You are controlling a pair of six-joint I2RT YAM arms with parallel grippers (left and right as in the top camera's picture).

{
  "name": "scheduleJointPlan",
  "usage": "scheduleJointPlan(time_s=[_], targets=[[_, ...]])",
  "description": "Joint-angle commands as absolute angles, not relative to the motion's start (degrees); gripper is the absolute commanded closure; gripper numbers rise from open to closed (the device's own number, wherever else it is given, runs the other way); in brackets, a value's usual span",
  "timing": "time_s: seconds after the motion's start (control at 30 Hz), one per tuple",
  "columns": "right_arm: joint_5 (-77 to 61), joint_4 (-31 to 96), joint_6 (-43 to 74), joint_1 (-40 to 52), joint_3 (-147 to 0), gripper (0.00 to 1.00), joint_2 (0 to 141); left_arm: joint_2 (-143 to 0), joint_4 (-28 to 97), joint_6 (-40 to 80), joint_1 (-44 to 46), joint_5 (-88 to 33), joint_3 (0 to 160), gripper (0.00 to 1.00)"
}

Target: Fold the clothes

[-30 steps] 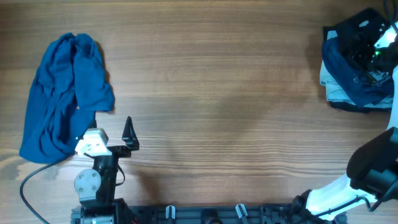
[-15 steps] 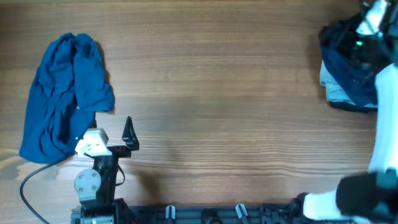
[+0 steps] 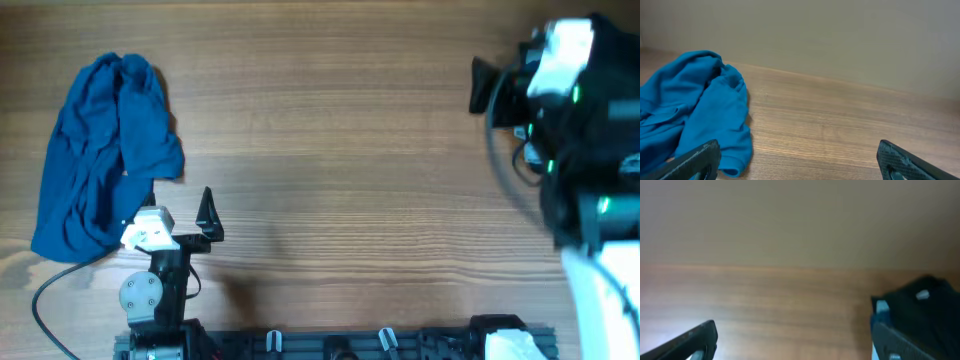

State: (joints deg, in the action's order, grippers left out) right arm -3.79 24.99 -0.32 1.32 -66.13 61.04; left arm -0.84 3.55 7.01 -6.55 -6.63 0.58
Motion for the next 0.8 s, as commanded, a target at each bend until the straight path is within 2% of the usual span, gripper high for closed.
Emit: scheduleJointPlan(time_s=[0.0, 0.23, 0.53, 0.77], targets=[[-10.11, 16.58, -4.34, 1.43, -53.21, 0.0, 51.31, -0.34, 3.9, 7.77, -7.03, -5.67, 0.32, 0.0], [-12.58, 6.28, -3.99, 1.43, -33.26, 0.0, 36.88, -0.34, 3.9, 7.77, -7.03, -5.67, 0.32, 0.0], [-12.73, -10.07, 3.36, 1.43, -10.79, 0.0, 22.15, -0.34, 3.92, 7.77, -7.03, -5.67, 0.32, 0.0], [-12.71, -12.86, 3.86, 1.43, -1.1, 0.0, 13.39, -0.34, 3.9, 7.77, -7.03, -5.67, 0.32, 0.0]])
